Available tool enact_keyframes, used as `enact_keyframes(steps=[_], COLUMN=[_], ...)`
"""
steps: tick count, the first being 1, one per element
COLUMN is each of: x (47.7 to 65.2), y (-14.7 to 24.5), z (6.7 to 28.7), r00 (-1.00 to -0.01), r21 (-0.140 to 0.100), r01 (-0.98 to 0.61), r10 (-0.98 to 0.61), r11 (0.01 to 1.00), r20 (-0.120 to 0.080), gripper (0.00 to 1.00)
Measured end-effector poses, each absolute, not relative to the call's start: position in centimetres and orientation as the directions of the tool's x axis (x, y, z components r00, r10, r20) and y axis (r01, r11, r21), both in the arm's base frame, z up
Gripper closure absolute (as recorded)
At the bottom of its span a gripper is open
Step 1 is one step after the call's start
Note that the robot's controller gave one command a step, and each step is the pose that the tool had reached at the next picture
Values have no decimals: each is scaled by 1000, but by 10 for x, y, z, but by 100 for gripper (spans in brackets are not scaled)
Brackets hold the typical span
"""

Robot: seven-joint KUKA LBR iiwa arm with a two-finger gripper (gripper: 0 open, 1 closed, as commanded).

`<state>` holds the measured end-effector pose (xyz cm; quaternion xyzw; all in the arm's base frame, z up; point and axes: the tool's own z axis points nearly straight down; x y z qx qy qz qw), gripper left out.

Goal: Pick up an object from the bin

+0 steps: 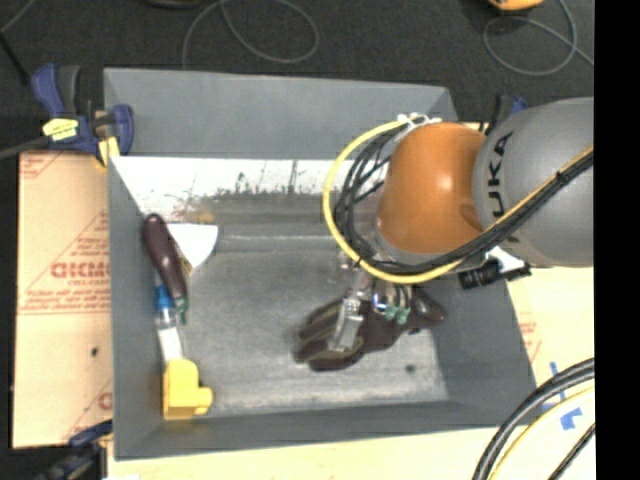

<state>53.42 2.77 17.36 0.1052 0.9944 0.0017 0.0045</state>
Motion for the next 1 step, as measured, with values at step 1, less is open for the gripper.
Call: enact_keyframes(steps=[1], x=[537], y=[17], z=[156], r00=[-878], r21=[7], r01=[478], r10=[479], r11=[878], r20=[-9], gripper=[0])
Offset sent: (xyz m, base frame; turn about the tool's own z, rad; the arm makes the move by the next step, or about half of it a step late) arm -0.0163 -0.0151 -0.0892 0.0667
